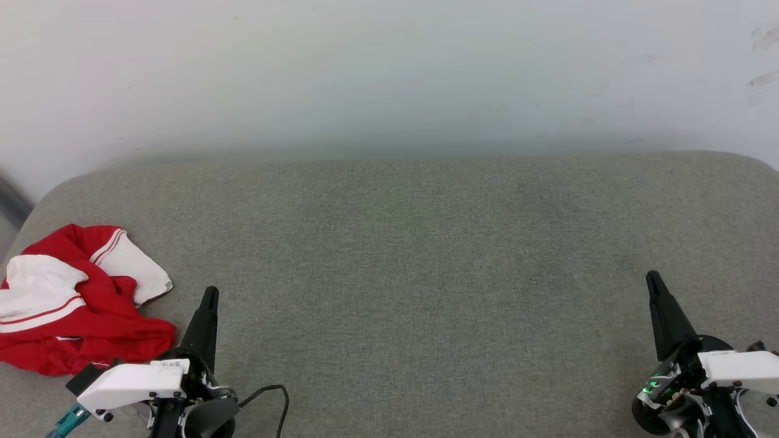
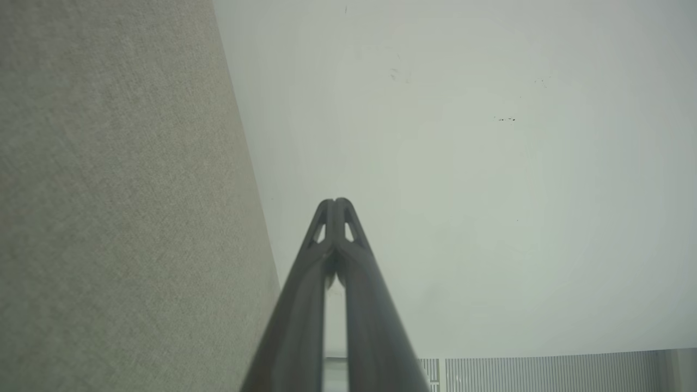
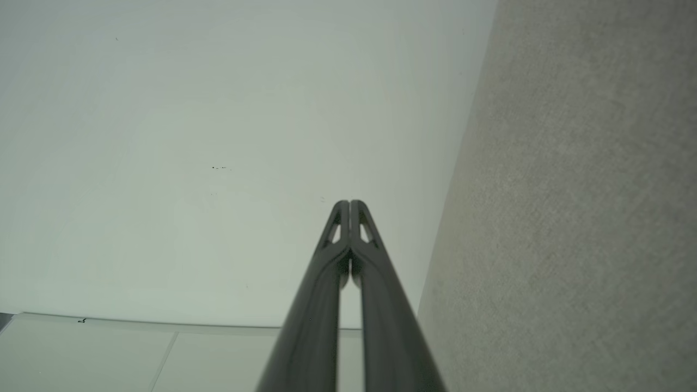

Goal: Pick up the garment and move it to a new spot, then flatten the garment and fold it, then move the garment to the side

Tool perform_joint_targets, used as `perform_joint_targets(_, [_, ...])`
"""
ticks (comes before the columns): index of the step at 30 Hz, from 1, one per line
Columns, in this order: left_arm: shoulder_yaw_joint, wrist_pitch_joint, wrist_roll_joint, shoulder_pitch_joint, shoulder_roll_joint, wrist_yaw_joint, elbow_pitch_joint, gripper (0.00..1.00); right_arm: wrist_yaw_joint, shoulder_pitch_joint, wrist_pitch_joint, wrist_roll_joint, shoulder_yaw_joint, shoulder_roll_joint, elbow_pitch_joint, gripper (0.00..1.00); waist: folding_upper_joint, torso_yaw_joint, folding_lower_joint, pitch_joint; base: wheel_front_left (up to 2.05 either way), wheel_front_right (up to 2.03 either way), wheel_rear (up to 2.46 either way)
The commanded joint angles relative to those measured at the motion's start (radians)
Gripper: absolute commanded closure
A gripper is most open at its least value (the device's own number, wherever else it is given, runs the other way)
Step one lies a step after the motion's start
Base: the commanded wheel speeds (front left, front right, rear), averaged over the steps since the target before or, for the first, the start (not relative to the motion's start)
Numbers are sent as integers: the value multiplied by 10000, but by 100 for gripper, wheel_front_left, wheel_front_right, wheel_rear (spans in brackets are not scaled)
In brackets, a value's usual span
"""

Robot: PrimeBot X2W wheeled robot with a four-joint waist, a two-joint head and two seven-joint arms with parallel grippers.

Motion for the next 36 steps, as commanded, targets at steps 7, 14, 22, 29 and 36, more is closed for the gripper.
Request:
perform_joint_targets(7, [19, 18, 0, -62, -24, -27, -6, 100, -3, -116, -6, 38, 5, 36, 6, 100, -1, 0, 0, 0, 0, 0, 0])
perform_joint_targets(14, [19, 18, 0, -62, -24, -28, -7, 100, -3, -116, -6, 38, 5, 36, 6, 100, -1, 0, 0, 0, 0, 0, 0])
perform_joint_targets(22, [21, 18, 1, -62, -24, -28, -7, 100, -3, -116, -7, 38, 5, 36, 6, 100, -1, 0, 0, 0, 0, 0, 0])
perform_joint_targets(29, [-184, -151, 0, 11, -5, 2, 0, 0, 0, 86, -78, -15, 47, 2, -54, 0, -1, 1, 0, 3, 0, 0, 0])
perform_joint_targets(36, [-590, -519, 69, -74, -4, 2, -380, 0, 0, 183, -394, -335, 231, -63, -397, 0, -1, 14, 0, 12, 0, 0, 0])
